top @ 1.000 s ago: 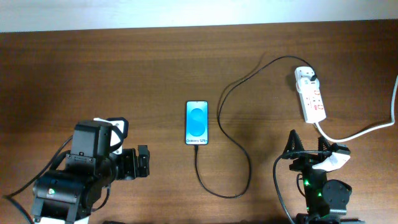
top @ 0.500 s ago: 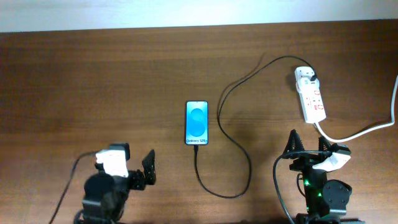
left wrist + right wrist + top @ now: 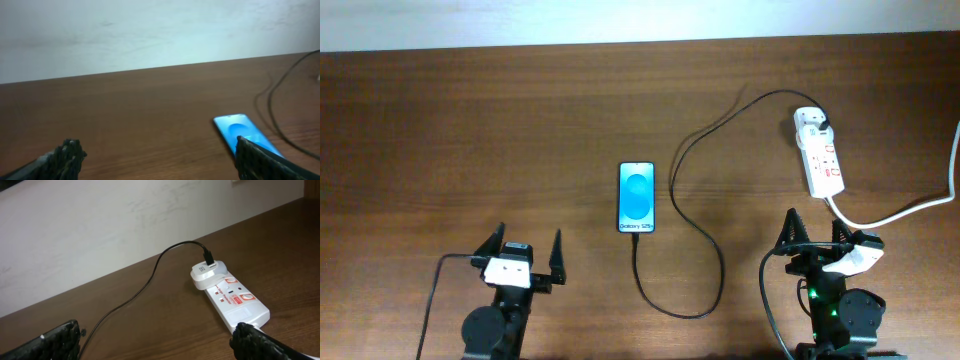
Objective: Plug charger to phone and switch on socket
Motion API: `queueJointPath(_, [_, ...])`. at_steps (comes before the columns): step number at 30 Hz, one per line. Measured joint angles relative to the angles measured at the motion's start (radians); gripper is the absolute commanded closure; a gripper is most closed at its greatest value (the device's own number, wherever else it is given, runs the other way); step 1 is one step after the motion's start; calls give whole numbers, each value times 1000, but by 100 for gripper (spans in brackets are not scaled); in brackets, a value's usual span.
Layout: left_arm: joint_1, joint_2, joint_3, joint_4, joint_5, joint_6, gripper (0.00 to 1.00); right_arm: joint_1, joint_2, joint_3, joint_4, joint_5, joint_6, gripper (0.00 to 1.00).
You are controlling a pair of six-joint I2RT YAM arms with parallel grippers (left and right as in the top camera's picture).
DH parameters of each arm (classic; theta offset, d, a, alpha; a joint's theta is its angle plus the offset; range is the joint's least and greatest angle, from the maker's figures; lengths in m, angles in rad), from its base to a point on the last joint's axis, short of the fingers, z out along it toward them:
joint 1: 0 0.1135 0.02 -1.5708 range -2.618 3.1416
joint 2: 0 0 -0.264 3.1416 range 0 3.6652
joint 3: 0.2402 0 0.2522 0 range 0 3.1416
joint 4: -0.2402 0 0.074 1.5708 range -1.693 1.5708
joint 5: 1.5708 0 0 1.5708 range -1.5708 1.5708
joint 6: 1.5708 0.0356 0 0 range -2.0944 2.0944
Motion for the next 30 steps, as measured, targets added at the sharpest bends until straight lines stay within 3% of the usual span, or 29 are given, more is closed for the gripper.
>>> queueJointPath(5, [75,0,0,-2,-14,37,1,0,0,0,0,0,0,2])
queueJointPath(30, [77,0,0,-2,-14,44,1,0,0,0,0,0,0,2])
